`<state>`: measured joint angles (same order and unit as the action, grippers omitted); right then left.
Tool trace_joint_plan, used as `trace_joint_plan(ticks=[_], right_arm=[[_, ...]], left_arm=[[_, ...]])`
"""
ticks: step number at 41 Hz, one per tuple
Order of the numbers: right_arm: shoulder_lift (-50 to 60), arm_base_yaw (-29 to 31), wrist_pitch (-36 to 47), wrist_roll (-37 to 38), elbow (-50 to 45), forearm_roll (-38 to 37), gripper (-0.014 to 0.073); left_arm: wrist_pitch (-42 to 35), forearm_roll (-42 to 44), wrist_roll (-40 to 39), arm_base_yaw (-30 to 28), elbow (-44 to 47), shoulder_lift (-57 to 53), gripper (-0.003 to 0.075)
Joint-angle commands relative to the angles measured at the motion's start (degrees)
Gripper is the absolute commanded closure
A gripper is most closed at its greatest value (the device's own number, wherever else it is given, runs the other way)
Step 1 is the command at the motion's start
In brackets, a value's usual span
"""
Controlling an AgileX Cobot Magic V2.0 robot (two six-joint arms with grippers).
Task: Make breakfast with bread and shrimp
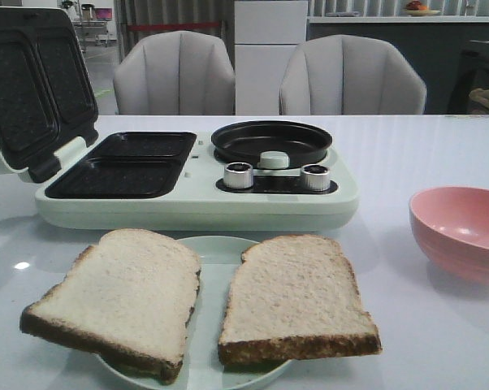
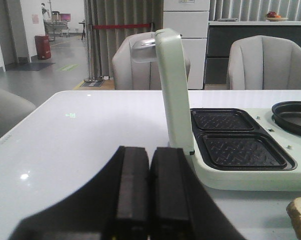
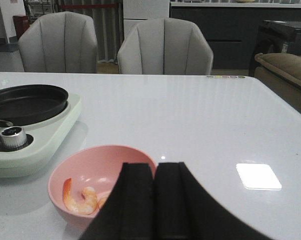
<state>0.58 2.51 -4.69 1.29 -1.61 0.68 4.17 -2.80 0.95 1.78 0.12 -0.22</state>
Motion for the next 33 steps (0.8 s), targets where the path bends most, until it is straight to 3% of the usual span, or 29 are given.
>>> trace_joint_plan(ticks=[1,33], right_arm=[[1.20,-0.16,5.63,-0.13,0.95,0.30,0.0557],[1.20,-0.16,6.20,-0.13,1.00,0.30,0.0557]], left_arm=[[-5.09,-0.03,0.05,0.48,1.76,-1.00,0.0619],[-6.08,-0.03,0.05,0.48,1.76,-1.00,0.0619]])
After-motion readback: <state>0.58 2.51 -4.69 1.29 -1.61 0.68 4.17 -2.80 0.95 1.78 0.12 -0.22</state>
